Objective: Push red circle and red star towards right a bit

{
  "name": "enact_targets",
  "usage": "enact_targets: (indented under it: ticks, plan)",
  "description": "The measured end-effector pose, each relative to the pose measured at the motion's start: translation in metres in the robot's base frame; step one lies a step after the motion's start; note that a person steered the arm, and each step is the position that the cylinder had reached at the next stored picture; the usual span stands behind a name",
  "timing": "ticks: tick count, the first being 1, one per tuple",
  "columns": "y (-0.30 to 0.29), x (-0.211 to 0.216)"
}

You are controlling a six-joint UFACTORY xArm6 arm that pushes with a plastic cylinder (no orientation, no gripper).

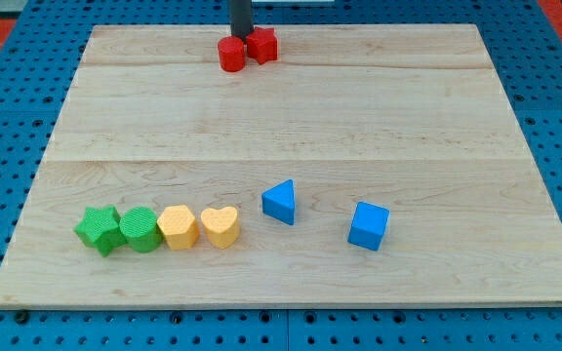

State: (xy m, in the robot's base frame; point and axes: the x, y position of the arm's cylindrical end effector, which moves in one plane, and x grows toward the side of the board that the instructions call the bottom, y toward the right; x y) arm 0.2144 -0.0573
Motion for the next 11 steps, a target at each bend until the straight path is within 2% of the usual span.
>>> enact_targets:
  ticks: [3, 4, 5, 7, 8, 11]
  plan:
    - [0.019, -0.008]
    - [-0.054, -0.021]
    - [-0.099, 0.006]
    - [-0.086, 0.023]
    - [-0.083, 0.048]
    - [-0.029, 0.028]
